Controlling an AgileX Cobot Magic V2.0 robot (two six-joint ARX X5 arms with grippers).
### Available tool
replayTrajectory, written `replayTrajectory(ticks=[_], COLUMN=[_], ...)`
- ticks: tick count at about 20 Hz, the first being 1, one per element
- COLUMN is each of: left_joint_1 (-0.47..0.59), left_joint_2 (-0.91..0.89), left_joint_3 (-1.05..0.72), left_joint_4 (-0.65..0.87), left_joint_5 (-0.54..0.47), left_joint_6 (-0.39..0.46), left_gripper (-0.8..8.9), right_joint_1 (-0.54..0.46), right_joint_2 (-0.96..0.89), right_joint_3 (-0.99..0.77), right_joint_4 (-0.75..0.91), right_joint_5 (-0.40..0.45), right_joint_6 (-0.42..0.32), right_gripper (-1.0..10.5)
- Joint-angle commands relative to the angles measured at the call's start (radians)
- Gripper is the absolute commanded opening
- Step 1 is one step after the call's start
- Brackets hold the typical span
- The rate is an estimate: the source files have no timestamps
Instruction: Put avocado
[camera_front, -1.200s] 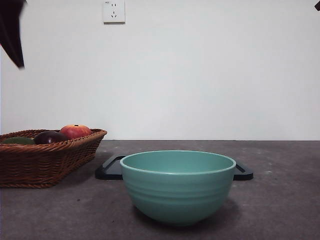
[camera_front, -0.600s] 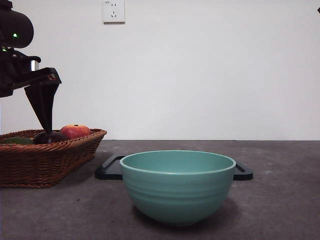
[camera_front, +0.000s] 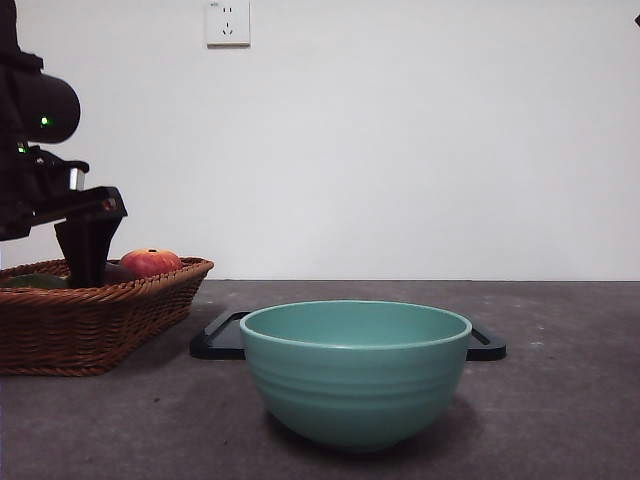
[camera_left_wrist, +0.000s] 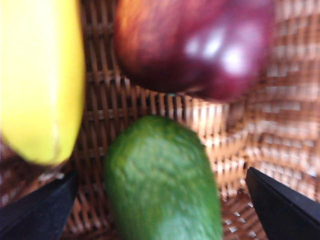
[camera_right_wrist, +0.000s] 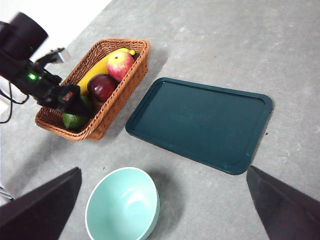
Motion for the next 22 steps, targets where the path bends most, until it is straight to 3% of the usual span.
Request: replayTrajectory(ticks=[1,3,4,9,17,22], left_joint_1=[-0.004,-0.004,-0.004,-0.004,-0.027,-0.17], left_joint_2=[0.017,0.017,0.017,-0.019,-0.268,-0.41], left_joint_3=[0.021,0.021,0.021,0.024,0.029,0.029], left_joint_4=[0.002,-0.003,-0.004,-0.03,-0.113,-0.217], left_joint_5=[-0.003,-0.003,-0.003,0.0,0.022,0.088], left_joint_6=[-0.011,-0.011,-0.011,-0.01,-0.023,-0.04], left_gripper=[4.79,3.19,2.92,2.75,2.76,2.76], right_joint_1=[0.003,0.003,0.003,0.003,0.003,0.003], right_joint_2=[0.005,0.005,0.005,0.005,0.005,0.005], right_joint_3=[0.019,0.019,0.019,0.019,0.019,0.019], right_joint_4=[0.007,0.01,0.01,0.01,0.01,0.01], right_joint_5=[-0.003,-0.002,-0.003,-0.003,-0.003,-0.001], right_joint_6=[0.011,0.011,0.011,0.011,0.011,0.011], right_gripper=[5.5,5.5,5.5,5.5,5.5,5.5])
